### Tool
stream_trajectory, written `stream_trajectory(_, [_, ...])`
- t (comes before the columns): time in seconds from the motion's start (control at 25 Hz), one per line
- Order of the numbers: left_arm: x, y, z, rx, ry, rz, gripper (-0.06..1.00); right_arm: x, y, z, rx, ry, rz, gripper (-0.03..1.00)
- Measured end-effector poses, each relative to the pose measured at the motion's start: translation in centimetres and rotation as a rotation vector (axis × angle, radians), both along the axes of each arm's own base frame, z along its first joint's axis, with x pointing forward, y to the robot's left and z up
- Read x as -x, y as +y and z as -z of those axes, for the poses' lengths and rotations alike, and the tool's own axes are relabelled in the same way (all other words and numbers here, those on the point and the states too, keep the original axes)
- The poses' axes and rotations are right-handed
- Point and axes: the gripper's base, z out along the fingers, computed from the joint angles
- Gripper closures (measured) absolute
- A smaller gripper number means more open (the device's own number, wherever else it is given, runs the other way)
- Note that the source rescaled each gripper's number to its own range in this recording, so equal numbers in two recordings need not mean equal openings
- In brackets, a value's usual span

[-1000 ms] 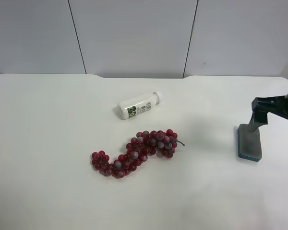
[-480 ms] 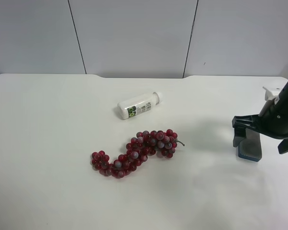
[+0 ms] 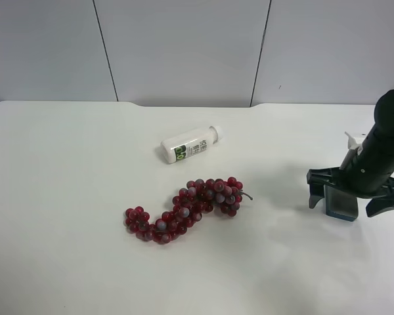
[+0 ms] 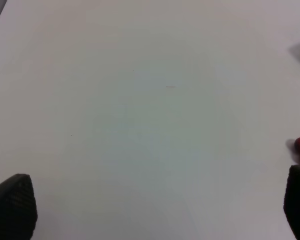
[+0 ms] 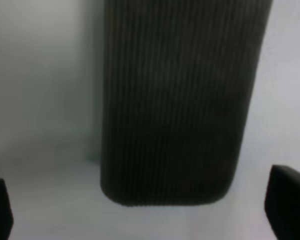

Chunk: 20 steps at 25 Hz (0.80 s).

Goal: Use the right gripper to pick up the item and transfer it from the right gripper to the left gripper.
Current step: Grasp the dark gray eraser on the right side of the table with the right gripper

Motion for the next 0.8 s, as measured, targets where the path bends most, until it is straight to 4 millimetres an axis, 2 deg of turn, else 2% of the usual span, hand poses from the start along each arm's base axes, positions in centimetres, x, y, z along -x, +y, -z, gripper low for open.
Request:
stream_trajectory(0.44, [0.0,0.0,0.0,0.0,0.0,0.0,-0.06,-0.5,0.0,1.9,0.009,0.012,-0.02,-0.03])
stream_trajectory(0.48, [0.0,0.0,0.0,0.0,0.0,0.0,-0.06,-0.5,0.0,2.0,0.009,0.015,-0.02,-0.01])
stream_trajectory(0.56, [0.0,0.0,0.0,0.0,0.0,0.0,-0.06,-0.5,-0.1,2.1,0.013,0.014,-0.026,0.11])
stream_trajectory(0.6, [0.0,0.0,0.0,0.0,0.0,0.0,-0.06,-0.6,-0.1,2.1,0.016,0.011,-0.031,0.21])
stream_trajectory(0.8, [0.0,0.0,0.0,0.0,0.0,0.0,-0.06,-0.6,-0.2,2.0,0.029,0.002,-0.052,0.79])
